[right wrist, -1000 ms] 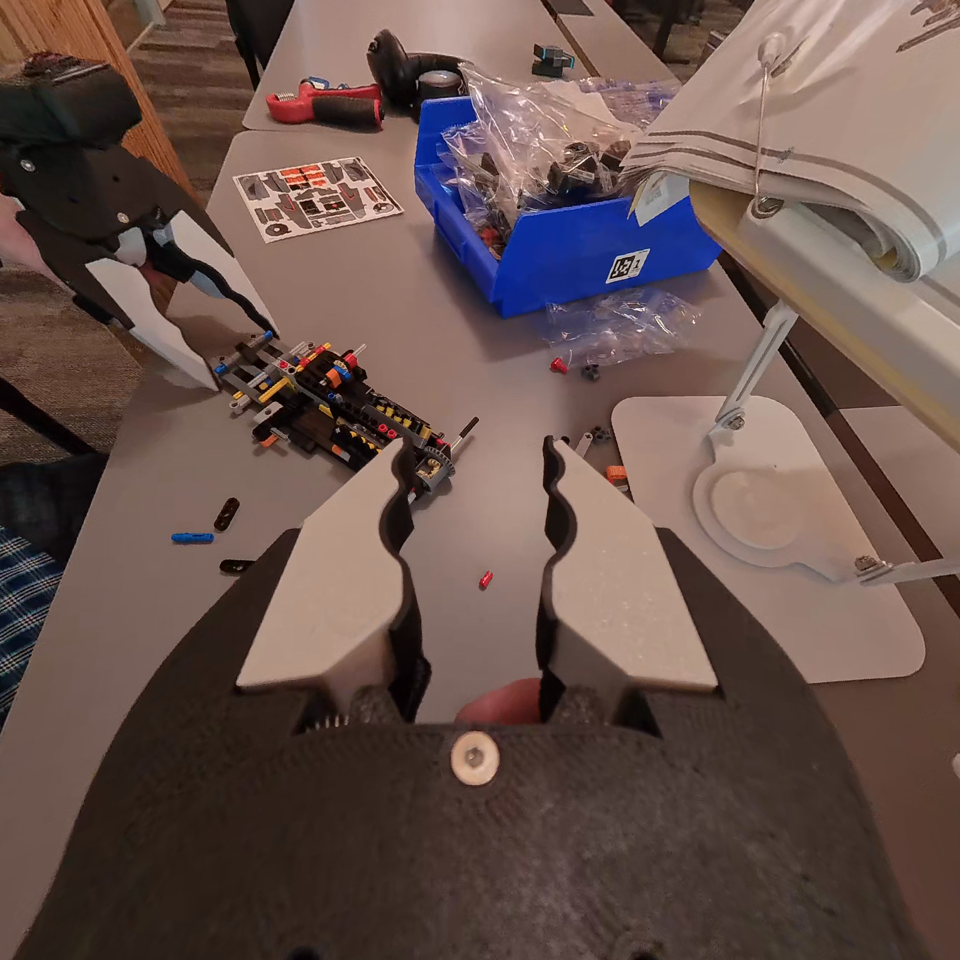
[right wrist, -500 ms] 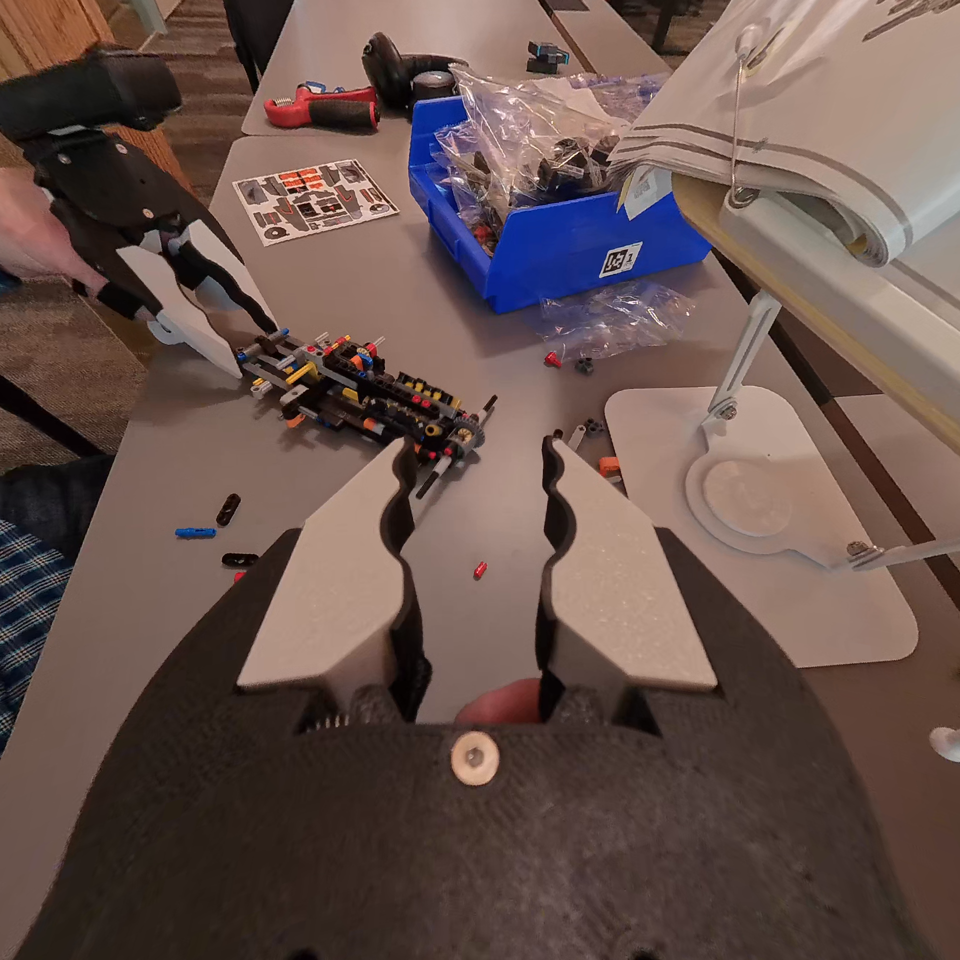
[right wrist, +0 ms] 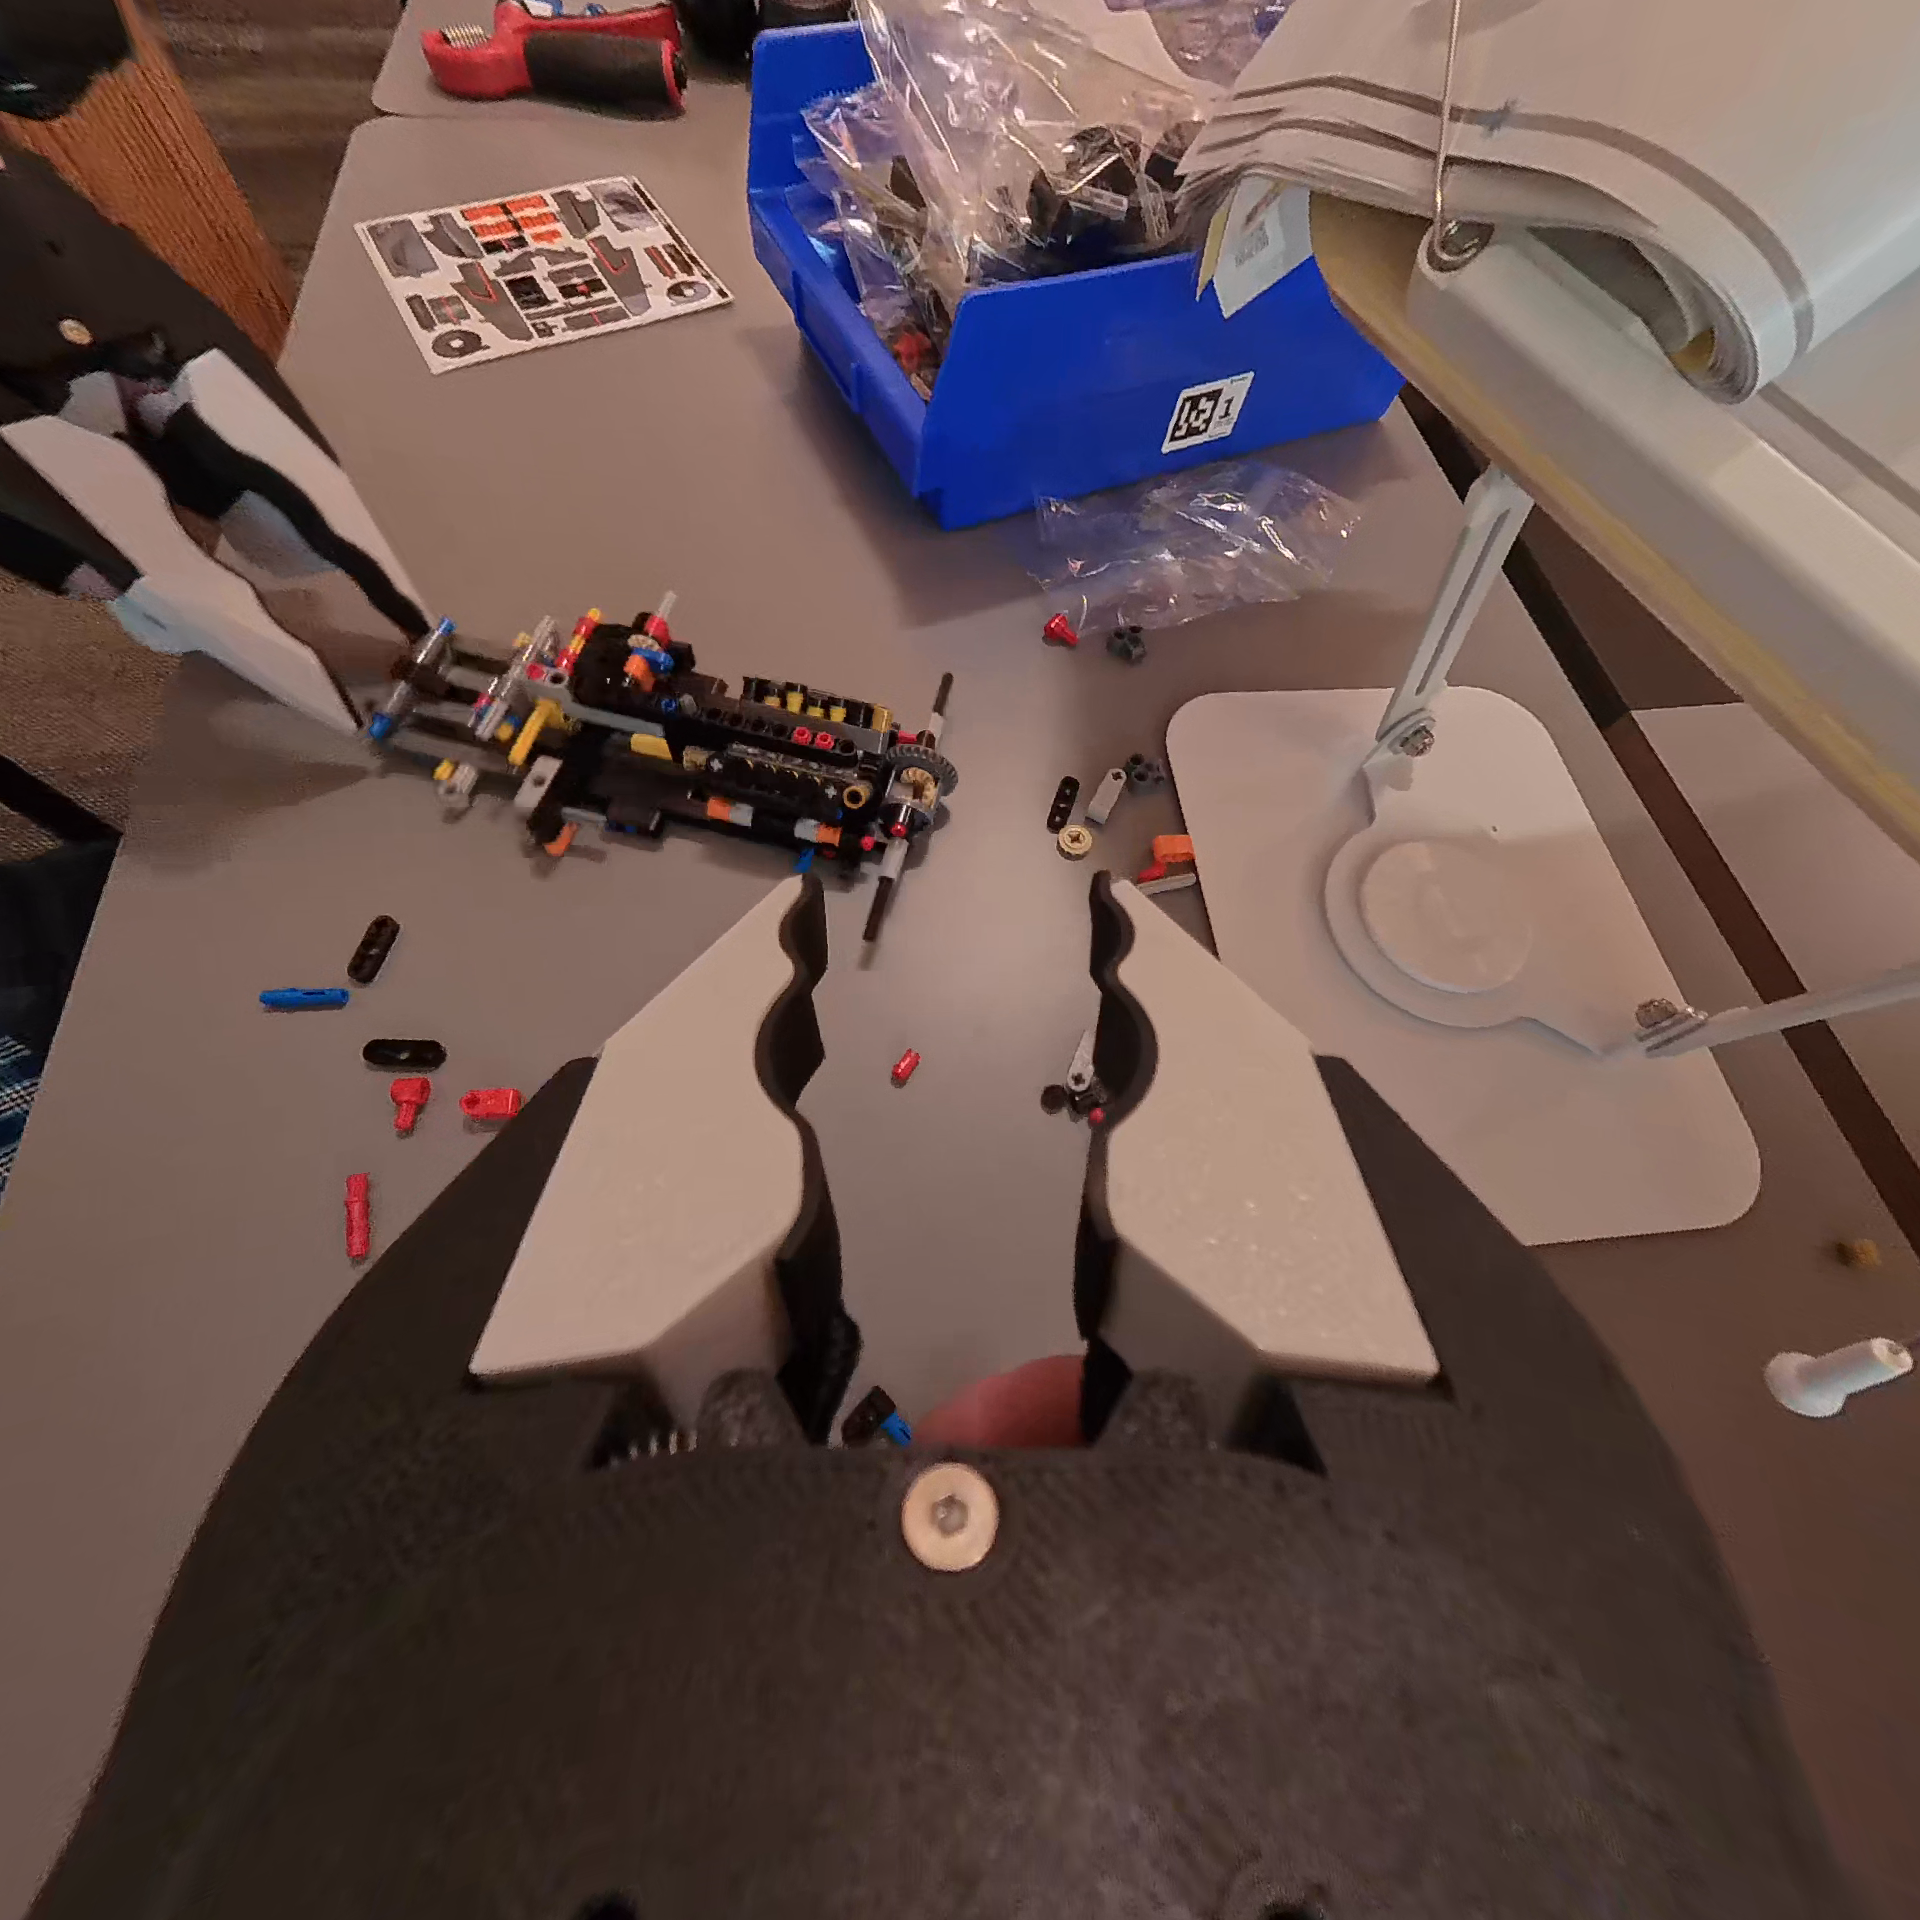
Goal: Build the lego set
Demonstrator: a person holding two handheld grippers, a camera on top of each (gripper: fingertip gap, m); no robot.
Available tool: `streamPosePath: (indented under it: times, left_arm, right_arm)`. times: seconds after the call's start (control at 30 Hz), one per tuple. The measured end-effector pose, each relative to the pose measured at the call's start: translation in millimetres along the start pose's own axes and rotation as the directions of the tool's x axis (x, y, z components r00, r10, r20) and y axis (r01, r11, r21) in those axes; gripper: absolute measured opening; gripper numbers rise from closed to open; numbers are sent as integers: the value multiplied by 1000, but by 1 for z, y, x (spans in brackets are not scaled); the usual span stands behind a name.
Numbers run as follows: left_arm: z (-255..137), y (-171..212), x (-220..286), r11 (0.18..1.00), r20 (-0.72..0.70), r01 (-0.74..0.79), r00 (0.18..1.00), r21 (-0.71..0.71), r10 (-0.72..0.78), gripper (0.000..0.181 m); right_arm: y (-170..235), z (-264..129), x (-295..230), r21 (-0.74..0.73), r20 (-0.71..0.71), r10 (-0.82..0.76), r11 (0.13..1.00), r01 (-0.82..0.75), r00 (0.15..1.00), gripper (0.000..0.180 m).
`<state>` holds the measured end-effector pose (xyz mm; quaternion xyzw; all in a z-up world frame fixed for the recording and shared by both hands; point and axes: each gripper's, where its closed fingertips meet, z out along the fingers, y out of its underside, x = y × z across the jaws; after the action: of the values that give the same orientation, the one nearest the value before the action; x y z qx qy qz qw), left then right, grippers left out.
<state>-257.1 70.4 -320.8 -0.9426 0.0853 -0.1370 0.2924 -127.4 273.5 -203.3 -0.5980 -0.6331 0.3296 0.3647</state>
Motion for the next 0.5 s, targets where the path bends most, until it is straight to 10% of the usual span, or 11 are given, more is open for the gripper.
streamPosePath:
  times: [0.2, 0.5]
  left_arm:
    - [-5, -4, 48, 994, -129, -91, 987, 68, 99, 45]
    - [-7, -3, 14, 969, 52, -238, 971, 71, 235, 57]
  right_arm:
    - [-1, -5, 2, -1, -6, -4, 1000, 4, 1000, 49]
    - [-11, -19, 1, 22, -12, -23, 999, 23, 1000, 49]
